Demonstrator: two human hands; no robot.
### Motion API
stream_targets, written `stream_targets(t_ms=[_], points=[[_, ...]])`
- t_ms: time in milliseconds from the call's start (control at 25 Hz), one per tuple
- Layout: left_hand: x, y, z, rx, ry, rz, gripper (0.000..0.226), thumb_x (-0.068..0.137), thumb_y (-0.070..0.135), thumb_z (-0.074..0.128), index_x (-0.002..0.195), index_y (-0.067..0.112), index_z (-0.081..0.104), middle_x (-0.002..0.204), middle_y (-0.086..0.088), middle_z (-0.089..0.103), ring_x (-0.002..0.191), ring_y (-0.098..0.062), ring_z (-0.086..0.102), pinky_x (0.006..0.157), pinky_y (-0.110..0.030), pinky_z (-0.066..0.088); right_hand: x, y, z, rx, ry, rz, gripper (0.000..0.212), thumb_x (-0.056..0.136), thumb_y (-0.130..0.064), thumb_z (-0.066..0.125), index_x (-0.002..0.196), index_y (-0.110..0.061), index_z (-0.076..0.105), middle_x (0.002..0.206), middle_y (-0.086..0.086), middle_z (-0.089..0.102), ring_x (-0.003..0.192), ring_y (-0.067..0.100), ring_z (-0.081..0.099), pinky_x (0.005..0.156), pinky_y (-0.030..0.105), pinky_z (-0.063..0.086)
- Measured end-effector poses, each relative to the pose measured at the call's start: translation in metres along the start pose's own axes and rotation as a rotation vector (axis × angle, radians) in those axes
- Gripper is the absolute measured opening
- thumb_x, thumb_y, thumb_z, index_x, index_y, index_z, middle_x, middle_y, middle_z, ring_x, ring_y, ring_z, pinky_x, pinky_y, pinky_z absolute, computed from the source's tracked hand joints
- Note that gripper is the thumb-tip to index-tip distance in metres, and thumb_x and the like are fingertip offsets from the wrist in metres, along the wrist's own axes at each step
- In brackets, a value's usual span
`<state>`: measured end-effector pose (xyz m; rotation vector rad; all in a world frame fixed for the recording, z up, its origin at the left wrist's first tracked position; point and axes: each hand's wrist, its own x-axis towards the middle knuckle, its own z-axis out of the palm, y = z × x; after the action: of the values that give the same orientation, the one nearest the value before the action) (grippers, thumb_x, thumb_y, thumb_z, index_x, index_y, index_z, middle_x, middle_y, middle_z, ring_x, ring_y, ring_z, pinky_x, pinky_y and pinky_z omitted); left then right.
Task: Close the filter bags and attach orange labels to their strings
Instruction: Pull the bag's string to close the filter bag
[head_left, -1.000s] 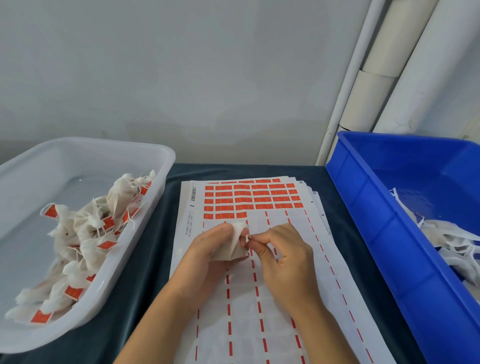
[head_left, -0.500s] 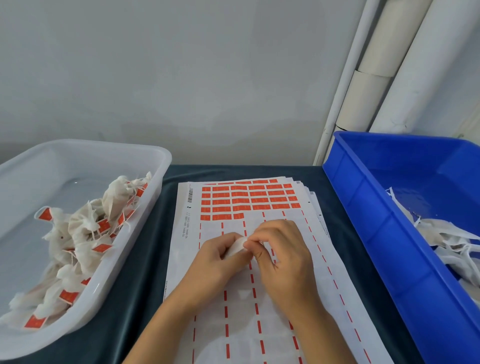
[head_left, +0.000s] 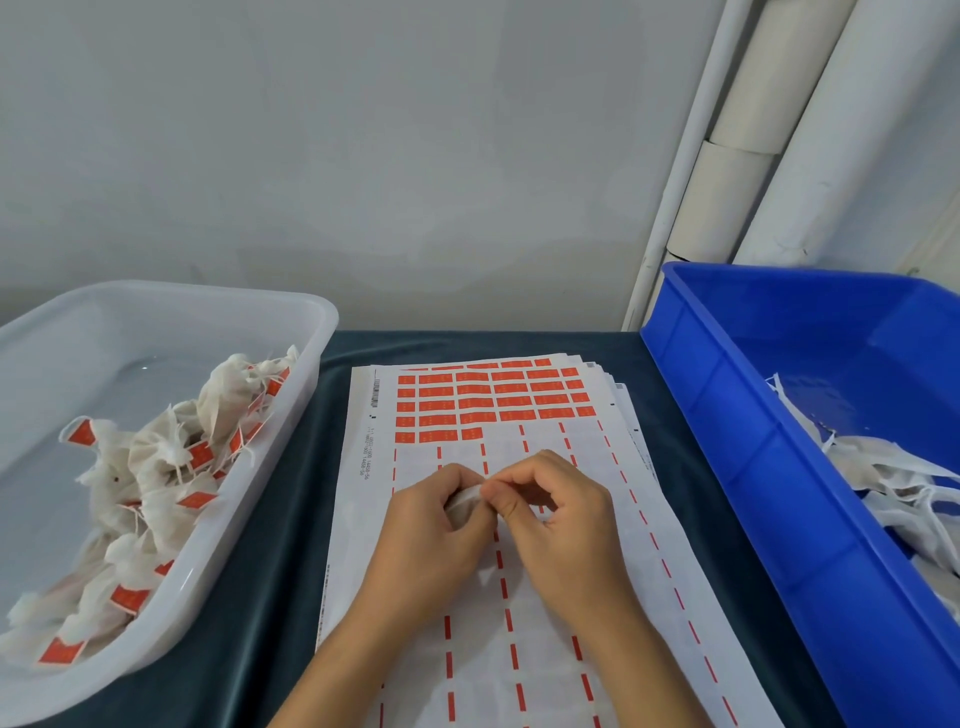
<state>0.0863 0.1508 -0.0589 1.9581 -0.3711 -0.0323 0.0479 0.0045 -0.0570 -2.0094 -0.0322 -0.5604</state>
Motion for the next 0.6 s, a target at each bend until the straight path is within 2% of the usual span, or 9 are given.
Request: stream_targets(t_ms=[160,320,400,480,600], points=[[-0.001,0.002,-0.002,0.014,-0.072,0.050,0.017,0.099,0.027,0.067,0.088,0.039,0.073,0.083,0.016,0.072,0.081,-0.008,0.067,0.069,-0.016,0.053,0.005,0.001,-0.011,0.205,-0.051,0.205,0.003,0.090,-0.037,0.076,0.091,-0.036,0.078,0.091,-0.016,0.077,0.092,0.009,0.073,0.077,0.019,0.059],[-0.002,0.006,-0.009,-0.081,-0.145,0.108,0.010,0.100,0.036,0.067,0.098,0.043,0.074,0.094,0.015,0.076,0.091,-0.011,0.070,0.079,-0.021,0.056,0.007,-0.001,-0.014,0.400,-0.067,0.332,0.019,0.082,-0.047,0.074,0.090,-0.031,0.080,0.088,-0.002,0.078,0.082,0.019,0.076,0.068,0.027,0.062],[-0.002,0.009,-0.009,-0.157,-0.132,0.102,0.007,0.098,0.044,0.069,0.098,0.040,0.075,0.093,0.011,0.077,0.092,-0.013,0.072,0.080,-0.021,0.057,0.008,-0.001,-0.013,0.389,-0.075,0.344,0.018,0.083,-0.046,0.073,0.089,-0.030,0.080,0.086,-0.001,0.078,0.078,0.020,0.076,0.067,0.029,0.063],[-0.001,0.011,-0.009,-0.201,-0.078,0.079,0.013,0.095,0.049,0.068,0.094,0.038,0.074,0.090,0.010,0.077,0.091,-0.013,0.072,0.079,-0.016,0.055,0.007,0.001,-0.009,0.310,-0.085,0.325,0.018,0.089,-0.046,0.069,0.088,-0.030,0.077,0.083,-0.003,0.077,0.077,0.019,0.074,0.071,0.031,0.064],[0.000,0.010,-0.008,-0.214,-0.021,0.028,0.015,0.092,0.050,0.069,0.089,0.036,0.074,0.086,0.010,0.076,0.089,-0.011,0.071,0.078,-0.012,0.053,0.006,0.001,-0.003,0.185,-0.123,0.303,0.024,0.100,-0.046,0.058,0.089,-0.029,0.071,0.082,-0.009,0.073,0.077,0.012,0.072,0.071,0.023,0.060]])
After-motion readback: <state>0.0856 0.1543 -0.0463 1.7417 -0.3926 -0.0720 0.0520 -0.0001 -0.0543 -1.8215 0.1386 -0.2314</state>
